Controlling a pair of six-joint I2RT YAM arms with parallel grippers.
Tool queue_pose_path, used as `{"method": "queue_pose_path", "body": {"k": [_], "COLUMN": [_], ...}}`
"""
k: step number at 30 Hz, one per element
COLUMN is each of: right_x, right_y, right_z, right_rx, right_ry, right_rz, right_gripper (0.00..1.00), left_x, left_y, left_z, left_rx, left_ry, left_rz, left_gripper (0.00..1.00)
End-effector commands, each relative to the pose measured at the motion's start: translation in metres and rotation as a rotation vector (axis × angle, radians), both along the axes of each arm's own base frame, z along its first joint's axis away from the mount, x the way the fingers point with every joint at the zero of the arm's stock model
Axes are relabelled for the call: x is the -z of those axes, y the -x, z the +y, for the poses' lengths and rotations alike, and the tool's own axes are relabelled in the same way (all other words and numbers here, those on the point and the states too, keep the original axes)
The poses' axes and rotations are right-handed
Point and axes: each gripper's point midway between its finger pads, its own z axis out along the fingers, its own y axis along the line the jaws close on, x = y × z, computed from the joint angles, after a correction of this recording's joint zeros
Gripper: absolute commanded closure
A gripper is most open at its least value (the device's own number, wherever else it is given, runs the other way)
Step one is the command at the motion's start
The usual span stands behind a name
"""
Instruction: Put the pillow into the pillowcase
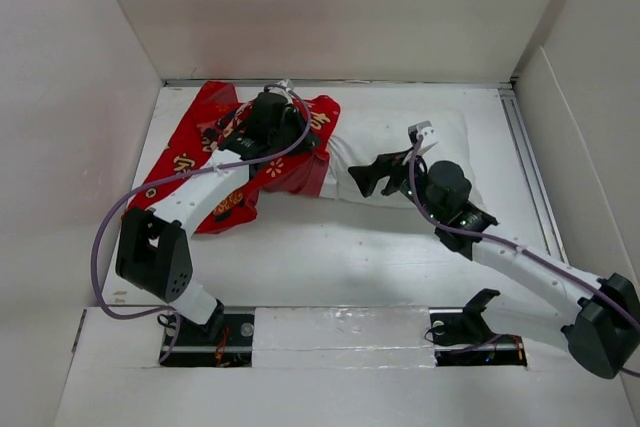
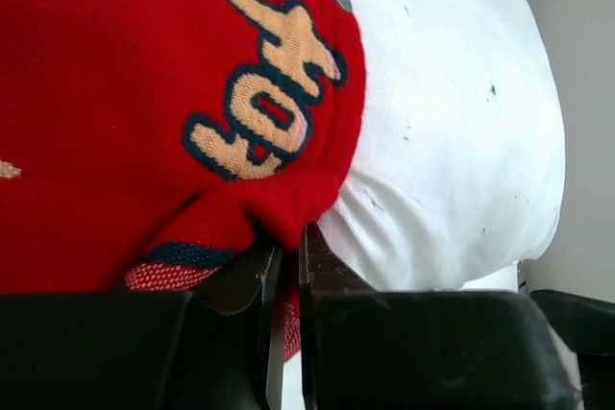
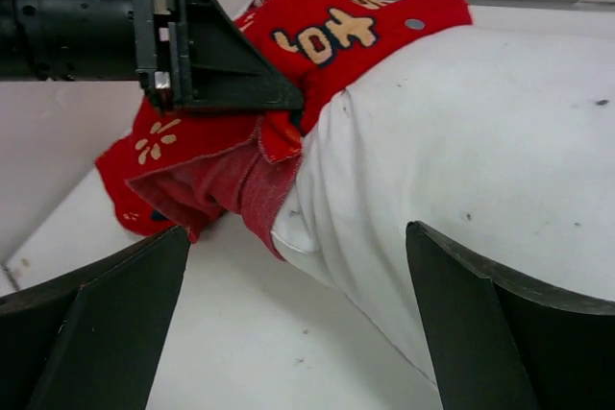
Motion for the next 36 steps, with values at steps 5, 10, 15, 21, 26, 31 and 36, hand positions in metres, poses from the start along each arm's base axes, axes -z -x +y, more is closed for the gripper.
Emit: {"method": "queue_pose_path", "body": {"k": [5,10,15,21,26,31,36], "right_x": [0.039,0.061,0.093,0.08,0.034,-0.065,-0.088], "right_y": [-0.011,-0.009,-0.041,-0.096,-0.119,-0.082,-0.071], "right_z": [-0.002,0.022,0.034,0.02,0.041,0.062,0.064], "right_rx": [0.064,0.095,0.185,0.462,0.345,-0.045,-0.147], "right_ry": [0.305,0.459,0.546,0.401,0.214,-0.105,-0.153], "right_rz": [0.086,0.053,0.031,0.019,0.012,-0.09,-0.111], "right_gripper": [0.0,0.0,0.0,0.11,1.0,1.0,1.0], "left_x": [-0.045,-0.059,-0.079,-0.092,-0.088,-0.066,-0.053], "left_y": [0.002,0.006,0.008,0.018,0.027,0.025,0.038], "left_z": [-0.001,-0.004,-0.004,-0.013,-0.026,-0.047,-0.093], "left_rx": [0.058,0.085,0.098,0.168,0.217,0.268,0.36], "left_ry": [0.017,0.028,0.039,0.08,0.089,0.094,0.128], "left_rz": [-0.132,-0.148,-0.183,-0.186,-0.169,-0.1,-0.053], "left_gripper": [1.0,1.0,1.0,1.0,1.0,1.0,1.0]}}
